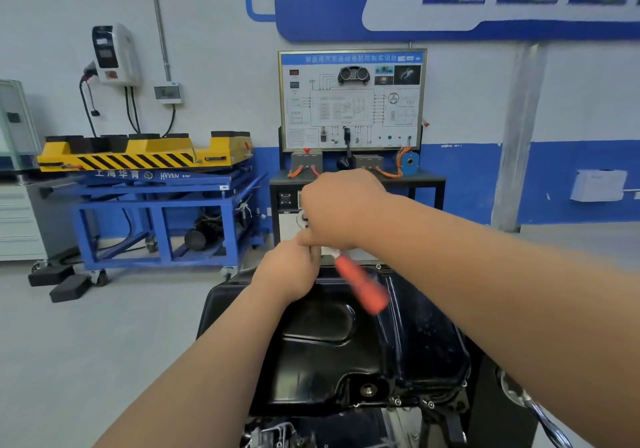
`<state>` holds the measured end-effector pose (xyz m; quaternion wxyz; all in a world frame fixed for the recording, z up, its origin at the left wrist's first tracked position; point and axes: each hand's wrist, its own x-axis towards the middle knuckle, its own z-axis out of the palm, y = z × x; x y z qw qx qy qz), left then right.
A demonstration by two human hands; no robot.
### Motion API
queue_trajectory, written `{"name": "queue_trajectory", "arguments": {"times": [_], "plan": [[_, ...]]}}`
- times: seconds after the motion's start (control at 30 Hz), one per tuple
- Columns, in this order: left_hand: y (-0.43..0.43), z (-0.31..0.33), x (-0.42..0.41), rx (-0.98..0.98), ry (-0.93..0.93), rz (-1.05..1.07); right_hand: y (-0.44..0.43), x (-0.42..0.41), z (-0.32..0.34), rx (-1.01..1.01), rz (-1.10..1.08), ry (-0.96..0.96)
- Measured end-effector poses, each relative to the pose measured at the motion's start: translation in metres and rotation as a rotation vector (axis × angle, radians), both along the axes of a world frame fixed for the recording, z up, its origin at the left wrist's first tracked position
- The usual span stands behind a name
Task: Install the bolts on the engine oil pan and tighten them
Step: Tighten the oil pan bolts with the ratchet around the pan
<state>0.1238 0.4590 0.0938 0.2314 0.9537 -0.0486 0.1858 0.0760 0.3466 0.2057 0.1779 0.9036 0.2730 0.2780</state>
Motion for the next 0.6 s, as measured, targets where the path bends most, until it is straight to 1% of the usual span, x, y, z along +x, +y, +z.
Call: {"name": "queue_trajectory", "arguments": {"times": [0.07,0.17,0.23,0.3,0.37,0.4,0.43,0.5,0.6], "plan": [[0.001,0.003,0.002,-0.014,-0.014,0.004,0.000,0.002,0.006,-0.082,0.054,-0.025],[0.002,0.008,0.006,-0.067,0.056,-0.015,-0.001,0.005,0.012,-0.152,0.108,-0.053],[0.003,0.011,0.004,-0.109,0.077,-0.035,0.001,0.005,0.009,-0.113,0.114,-0.069],[-0.001,0.012,0.001,-0.127,0.102,-0.034,0.005,0.005,0.002,-0.019,0.063,-0.041],[-0.002,0.010,0.001,-0.186,0.096,0.087,0.009,0.004,-0.006,0.061,-0.010,0.018],[0.000,0.008,0.000,-0.227,0.073,0.144,0.011,0.004,-0.007,0.084,-0.034,0.029],[0.002,0.006,0.000,-0.235,0.019,0.157,0.012,0.005,-0.006,0.093,-0.047,0.025],[0.004,0.002,-0.002,-0.239,-0.145,0.115,0.011,0.004,0.002,0.096,-0.047,0.010],[0.002,0.001,-0.008,-0.161,-0.196,0.086,0.008,0.004,0.012,0.041,-0.017,0.031]]}}
